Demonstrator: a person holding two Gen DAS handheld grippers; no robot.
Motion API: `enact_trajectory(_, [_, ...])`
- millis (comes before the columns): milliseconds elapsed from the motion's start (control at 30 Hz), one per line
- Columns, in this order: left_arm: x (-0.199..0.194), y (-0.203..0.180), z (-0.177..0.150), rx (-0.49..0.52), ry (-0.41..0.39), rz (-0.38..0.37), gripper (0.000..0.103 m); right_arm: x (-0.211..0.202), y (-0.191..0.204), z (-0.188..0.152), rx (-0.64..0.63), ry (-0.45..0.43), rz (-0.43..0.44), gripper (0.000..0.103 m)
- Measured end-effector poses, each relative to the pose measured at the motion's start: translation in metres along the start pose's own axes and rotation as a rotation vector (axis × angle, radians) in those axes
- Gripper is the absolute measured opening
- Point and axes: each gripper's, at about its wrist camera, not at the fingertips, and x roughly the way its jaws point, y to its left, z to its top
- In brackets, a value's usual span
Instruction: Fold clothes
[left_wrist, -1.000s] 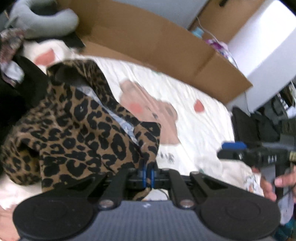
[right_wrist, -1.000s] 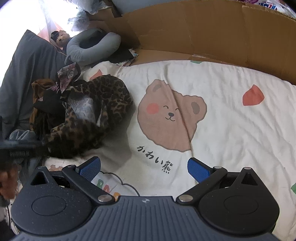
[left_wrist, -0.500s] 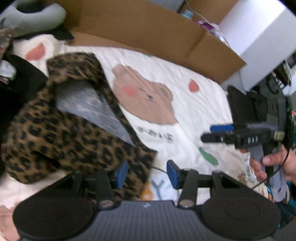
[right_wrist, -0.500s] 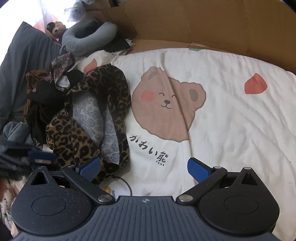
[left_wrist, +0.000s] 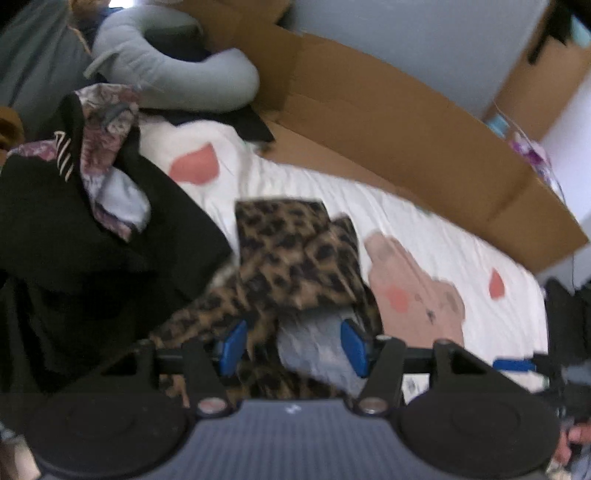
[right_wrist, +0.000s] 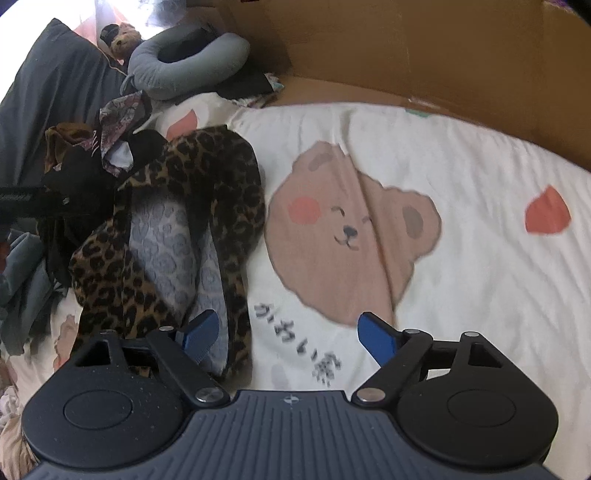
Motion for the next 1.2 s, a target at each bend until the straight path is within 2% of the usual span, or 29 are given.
enact_trajectory(133, [0.012, 0.005, 0.024, 0.013, -0.06, 0.027, 0.065, 0.008, 0.008, 0.015, -0.026, -0.035, -0.007, 0.078])
enact_trajectory(167, [0.018, 0.006, 0.028, 0.017, -0.064, 0.036, 0.068, 0.012, 0.011, 0.019, -0.031, -0.034, 0.002, 0.078])
enact_trajectory(267, [0.036, 0.009, 0.041, 0.032, -0.067, 0.058, 0.068, 0.026, 0.022, 0.032, -0.058, -0.033, 0.017, 0.078])
enact_trajectory(467, [0.068, 0.018, 0.056, 0.031, -0.055, 0.04, 0.075, 0.057, 0.04, 0.051, -0.078, -0.044, 0.049, 0.079])
enact_trajectory(733, [0.099, 0.03, 0.068, 0.003, -0.036, -0.022, 0.082, 0.103, 0.064, 0.068, -0.105, -0.04, 0.018, 0.079])
enact_trajectory(1067, [0.119, 0.024, 0.068, 0.034, -0.025, -0.133, 0.083, 0.122, 0.061, 0.078, -0.092, -0.052, -0.034, 0.078])
enact_trajectory(1100, [0.121, 0.023, 0.068, 0.037, -0.024, -0.144, 0.083, 0.125, 0.061, 0.079, -0.087, -0.049, -0.031, 0.076])
enact_trajectory(1133, [0.123, 0.023, 0.068, 0.04, -0.023, -0.155, 0.081, 0.127, 0.061, 0.08, -0.082, -0.045, -0.019, 0.069])
enact_trajectory(1167, [0.125, 0.022, 0.069, 0.043, -0.021, -0.166, 0.077, 0.13, 0.062, 0.081, -0.081, -0.04, -0.007, 0.063])
enact_trajectory(1200, [0.127, 0.021, 0.068, 0.047, -0.02, -0.177, 0.068, 0.133, 0.063, 0.082, -0.085, -0.031, 0.001, 0.052])
